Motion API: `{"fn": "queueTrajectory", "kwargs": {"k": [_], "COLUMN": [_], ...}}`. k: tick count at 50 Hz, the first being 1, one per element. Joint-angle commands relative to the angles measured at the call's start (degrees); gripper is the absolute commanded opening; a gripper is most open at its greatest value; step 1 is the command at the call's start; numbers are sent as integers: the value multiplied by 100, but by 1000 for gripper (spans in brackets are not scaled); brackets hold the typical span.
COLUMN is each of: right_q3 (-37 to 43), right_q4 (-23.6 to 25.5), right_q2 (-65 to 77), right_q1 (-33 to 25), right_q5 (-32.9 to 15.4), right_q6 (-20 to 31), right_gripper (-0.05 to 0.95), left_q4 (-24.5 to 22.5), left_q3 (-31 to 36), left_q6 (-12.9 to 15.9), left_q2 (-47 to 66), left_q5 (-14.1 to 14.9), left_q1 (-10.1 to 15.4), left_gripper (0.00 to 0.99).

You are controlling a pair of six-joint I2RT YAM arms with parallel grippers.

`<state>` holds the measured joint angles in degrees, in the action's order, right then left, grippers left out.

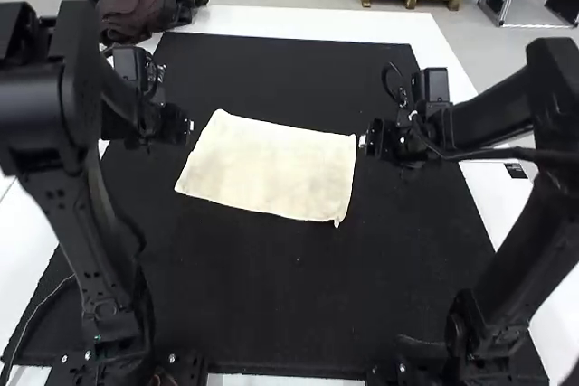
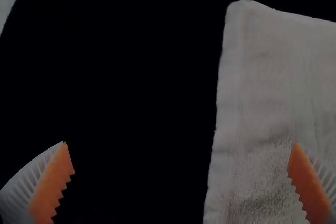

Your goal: Fold the towel.

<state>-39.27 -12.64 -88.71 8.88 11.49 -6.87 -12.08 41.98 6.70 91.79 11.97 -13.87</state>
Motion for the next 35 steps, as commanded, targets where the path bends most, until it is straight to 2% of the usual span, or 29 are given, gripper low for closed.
{"fn": "queueTrajectory", "kwargs": {"k": [1, 4, 20, 35], "right_q3": [-266, -389, -1013, -1435], "right_q4": [-159, -230, -555, -792], "right_q2": [-314, -507, -1544, -2124], "right_q1": [61, 61, 201, 280], "right_q5": [214, 249, 249, 249], "right_q6": [-174, -183, -279, -341], "right_gripper": [908, 907, 907, 907], "left_q4": [-14, -32, -383, -462], "left_q3": [329, 425, 1023, 1638], "left_q6": [288, 385, 420, 446], "left_q2": [340, 568, 1579, 2203], "left_q5": [552, 552, 535, 508], "left_q1": [51, 130, 455, 482], "left_gripper": [959, 959, 957, 957]}}
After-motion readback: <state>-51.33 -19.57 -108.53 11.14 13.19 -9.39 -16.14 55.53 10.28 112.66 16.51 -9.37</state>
